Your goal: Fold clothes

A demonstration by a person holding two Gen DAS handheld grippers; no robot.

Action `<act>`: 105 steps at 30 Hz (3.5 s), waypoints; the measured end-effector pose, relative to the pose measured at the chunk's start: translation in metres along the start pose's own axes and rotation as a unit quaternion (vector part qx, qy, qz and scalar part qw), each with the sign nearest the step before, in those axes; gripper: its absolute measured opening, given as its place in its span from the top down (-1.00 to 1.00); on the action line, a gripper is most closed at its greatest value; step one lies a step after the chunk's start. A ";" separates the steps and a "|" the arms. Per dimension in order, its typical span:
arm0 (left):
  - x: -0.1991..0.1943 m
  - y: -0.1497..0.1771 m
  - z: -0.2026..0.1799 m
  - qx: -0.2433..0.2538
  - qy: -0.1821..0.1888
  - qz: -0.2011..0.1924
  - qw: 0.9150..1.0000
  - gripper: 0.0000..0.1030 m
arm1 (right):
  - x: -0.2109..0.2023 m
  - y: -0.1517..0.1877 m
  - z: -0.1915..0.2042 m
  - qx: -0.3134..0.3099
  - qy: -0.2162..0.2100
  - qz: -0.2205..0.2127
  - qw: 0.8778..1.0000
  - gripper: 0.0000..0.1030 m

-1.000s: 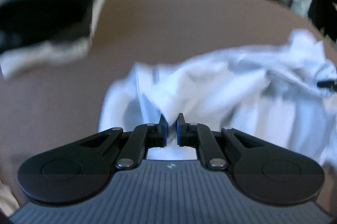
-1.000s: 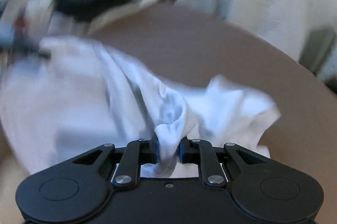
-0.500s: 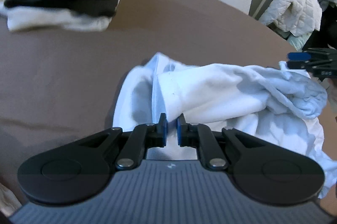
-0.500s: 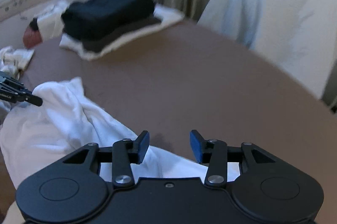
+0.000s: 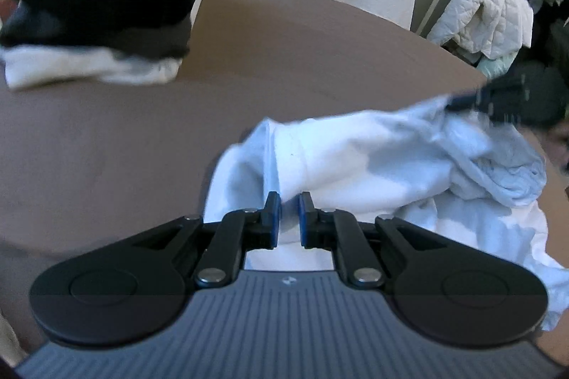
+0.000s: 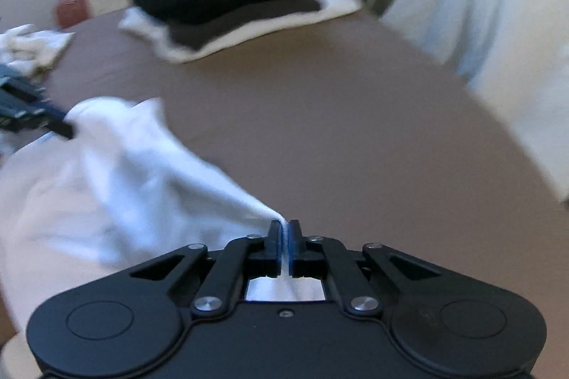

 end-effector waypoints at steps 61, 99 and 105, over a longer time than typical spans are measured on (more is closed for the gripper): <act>0.101 -0.151 0.012 0.158 -0.255 -0.122 0.946 0.87 | 0.043 0.085 -0.207 0.400 0.070 -0.064 0.912 0.87; 0.056 0.039 0.068 -0.124 -0.060 0.126 0.982 -0.03 | 0.011 0.038 0.135 0.145 -0.069 -0.116 0.980 -0.17; 0.052 0.058 0.062 -0.128 -0.081 0.127 0.980 -0.21 | 0.029 0.035 0.204 0.050 -0.185 -0.082 0.978 -0.29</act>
Point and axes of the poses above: each gripper's, at about its wrist camera, not at the fingertips, and x roughly the way its jaws point, z to its left, y to its underside, the point moved 5 cm from there along x, roughly the way its jaws point, and after that the axes turned 13 degrees about -y, right-handed, at the moved point
